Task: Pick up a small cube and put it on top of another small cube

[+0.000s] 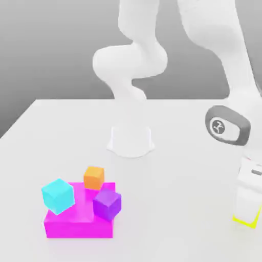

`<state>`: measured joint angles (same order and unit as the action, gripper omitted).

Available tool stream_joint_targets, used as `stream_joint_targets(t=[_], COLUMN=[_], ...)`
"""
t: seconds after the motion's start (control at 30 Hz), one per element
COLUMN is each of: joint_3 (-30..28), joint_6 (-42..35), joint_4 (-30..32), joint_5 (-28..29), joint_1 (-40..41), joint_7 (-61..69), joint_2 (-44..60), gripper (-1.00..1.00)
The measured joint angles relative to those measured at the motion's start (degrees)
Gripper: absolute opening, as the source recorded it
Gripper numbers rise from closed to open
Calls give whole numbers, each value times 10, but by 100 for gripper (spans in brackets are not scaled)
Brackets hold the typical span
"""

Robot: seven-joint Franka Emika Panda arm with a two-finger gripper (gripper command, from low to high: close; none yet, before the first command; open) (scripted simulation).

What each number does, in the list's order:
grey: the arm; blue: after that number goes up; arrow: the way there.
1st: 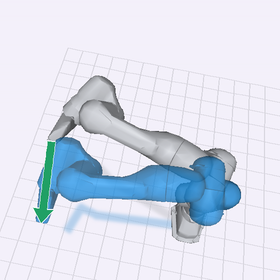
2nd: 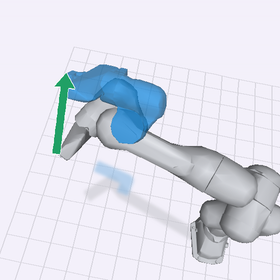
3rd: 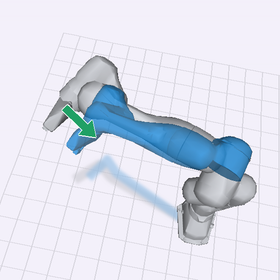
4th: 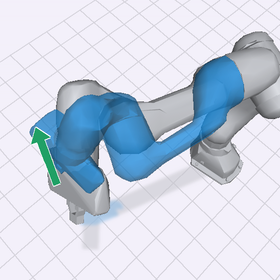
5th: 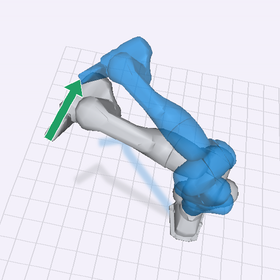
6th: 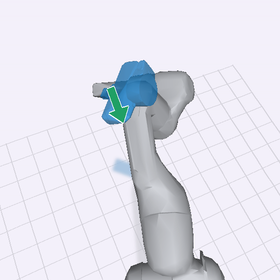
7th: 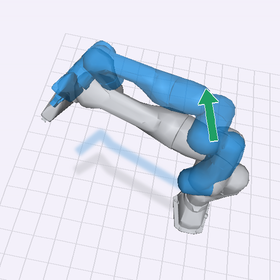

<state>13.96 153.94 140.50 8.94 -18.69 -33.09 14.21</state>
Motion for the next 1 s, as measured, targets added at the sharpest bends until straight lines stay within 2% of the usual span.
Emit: stream_joint_targets(t=[0.23, 0.7, 0.93, 0.97, 1.0], joint_3=[-78, -172, -178, -178, -178], joint_6=[-50, -145, -8, 7, 7], joint_4=[93, 284, 317, 319, 319], joint_5=[-36, -60, -62, -62, -62], joint_1=[98, 331, 351, 351, 351], joint_7=[-130, -437, -458, -458, -458], joint_2=[-146, -437, -333, -320, -320], gripper=[-100, -100, -100, 100, 100])
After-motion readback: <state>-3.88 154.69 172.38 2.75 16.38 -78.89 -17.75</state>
